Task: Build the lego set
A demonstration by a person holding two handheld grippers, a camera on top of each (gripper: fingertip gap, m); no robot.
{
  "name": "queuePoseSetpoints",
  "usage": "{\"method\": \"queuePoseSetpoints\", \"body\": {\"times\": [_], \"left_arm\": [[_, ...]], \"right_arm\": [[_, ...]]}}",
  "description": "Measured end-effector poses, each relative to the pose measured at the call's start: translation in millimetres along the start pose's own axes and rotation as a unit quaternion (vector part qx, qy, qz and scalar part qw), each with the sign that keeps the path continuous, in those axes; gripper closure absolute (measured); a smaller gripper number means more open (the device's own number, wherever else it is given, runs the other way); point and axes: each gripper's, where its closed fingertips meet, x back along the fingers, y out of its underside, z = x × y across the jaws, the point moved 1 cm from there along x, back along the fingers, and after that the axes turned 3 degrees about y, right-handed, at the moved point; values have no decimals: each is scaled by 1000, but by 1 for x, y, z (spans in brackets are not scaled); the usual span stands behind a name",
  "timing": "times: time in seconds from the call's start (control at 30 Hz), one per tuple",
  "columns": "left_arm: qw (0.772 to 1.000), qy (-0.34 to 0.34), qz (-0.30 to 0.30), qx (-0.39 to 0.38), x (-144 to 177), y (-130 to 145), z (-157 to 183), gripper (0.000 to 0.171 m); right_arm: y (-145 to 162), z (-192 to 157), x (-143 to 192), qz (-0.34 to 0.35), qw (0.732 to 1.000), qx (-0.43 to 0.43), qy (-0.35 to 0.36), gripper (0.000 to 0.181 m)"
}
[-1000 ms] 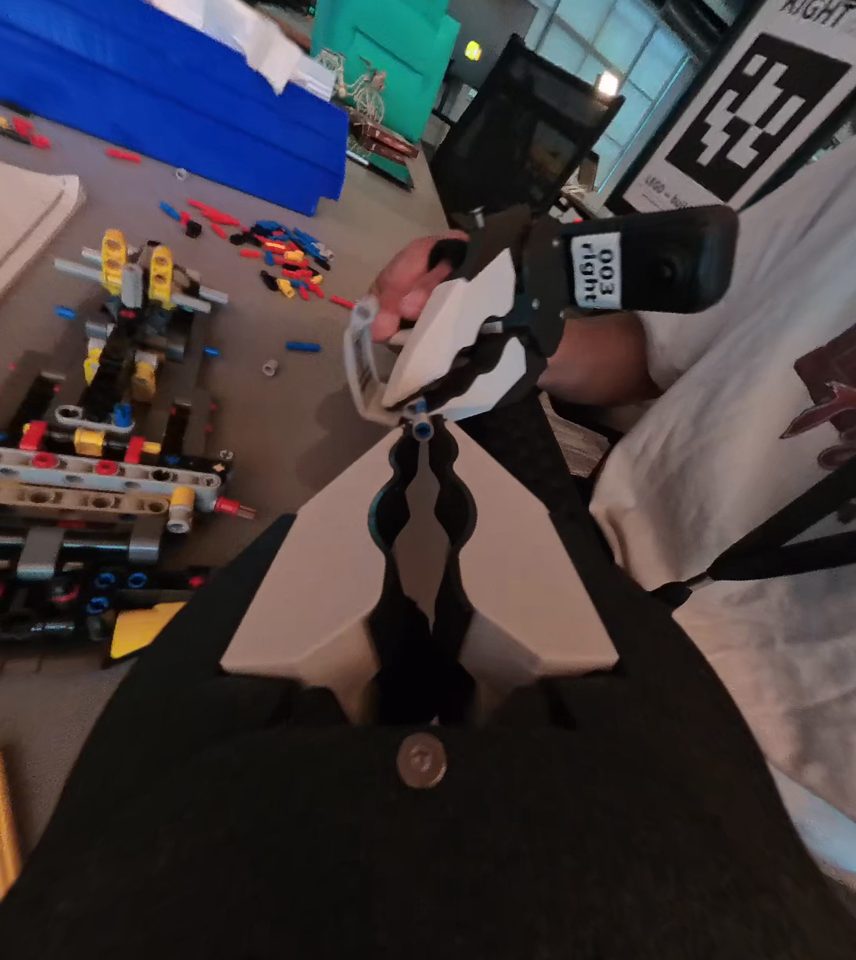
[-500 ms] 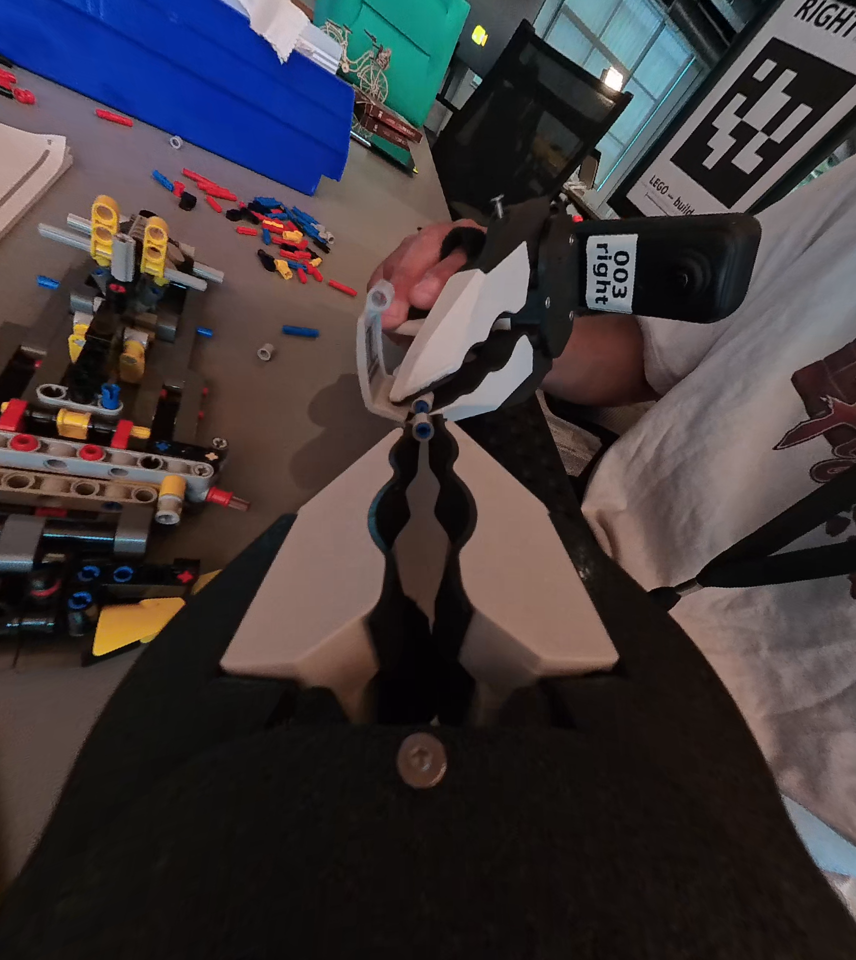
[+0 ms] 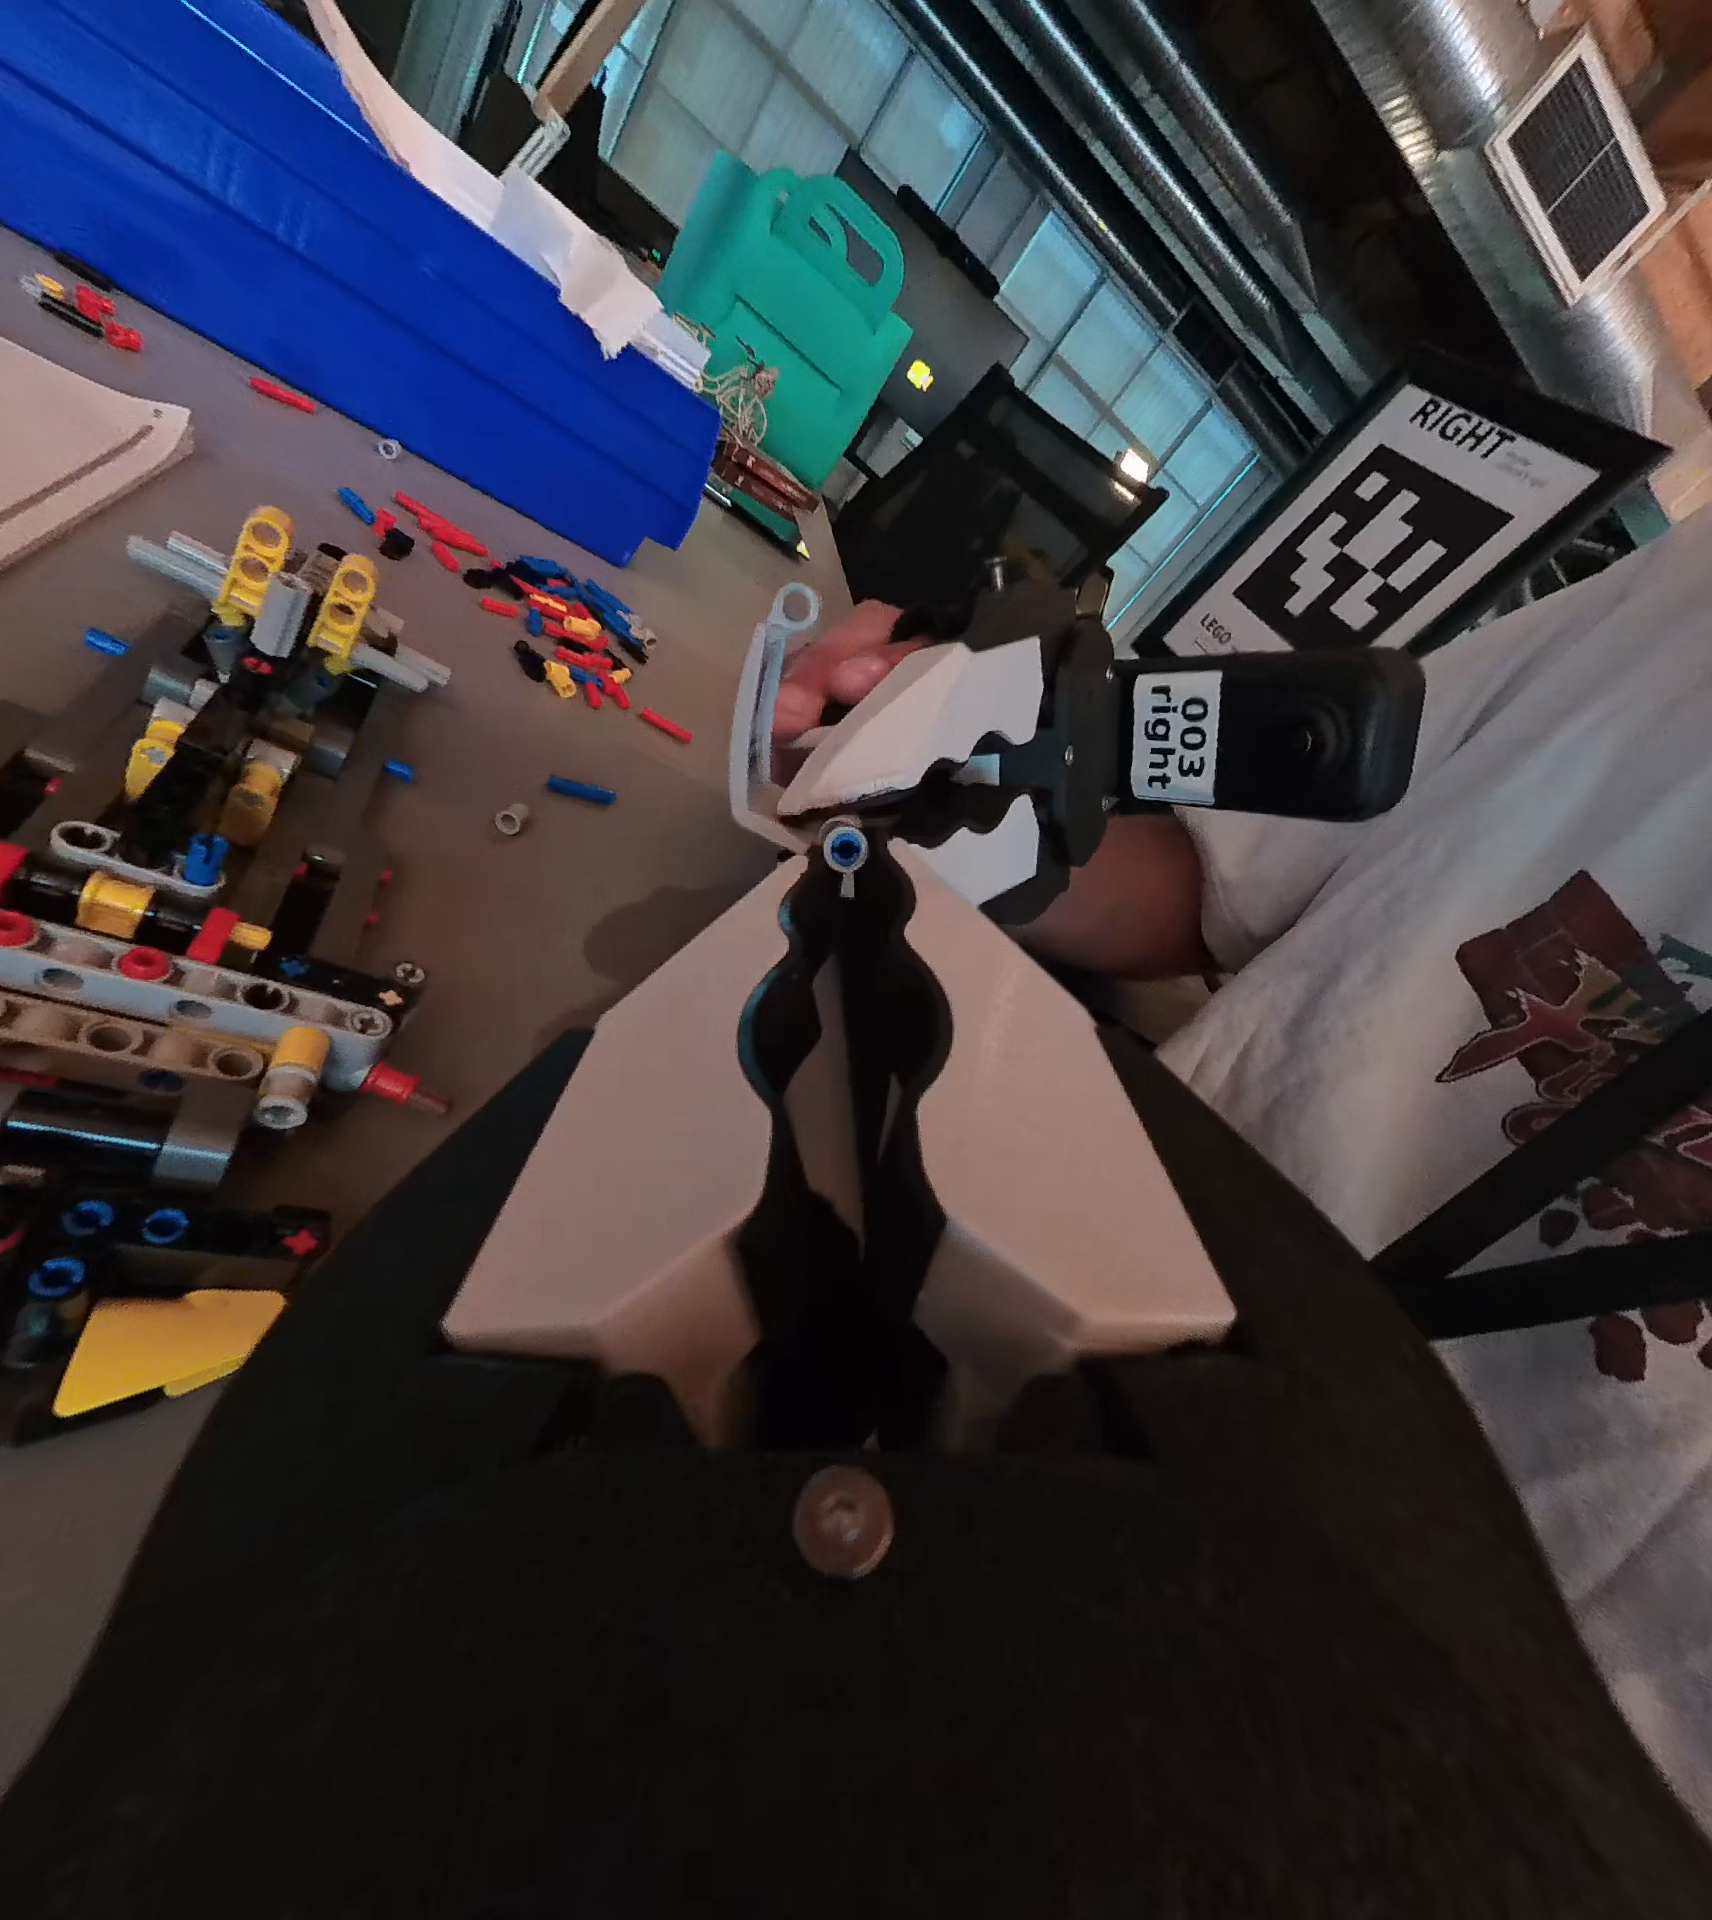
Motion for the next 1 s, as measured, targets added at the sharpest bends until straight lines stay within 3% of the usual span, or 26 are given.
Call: {"method": "queuePoseSetpoints", "body": {"times": [0.27,0.6,1.0], "left_arm": [[998,16,50,43,-8,-10,1,171],[998,43,6,39,-8,-1,6,171],[984,116,42,130,-8,-9,15,171]], "right_arm": [[1,14,2,-10,999,-17,38,174],[-2,5,7,4,1000,9,17,175],[-10,11,8,24,999,-16,30,175]]}}
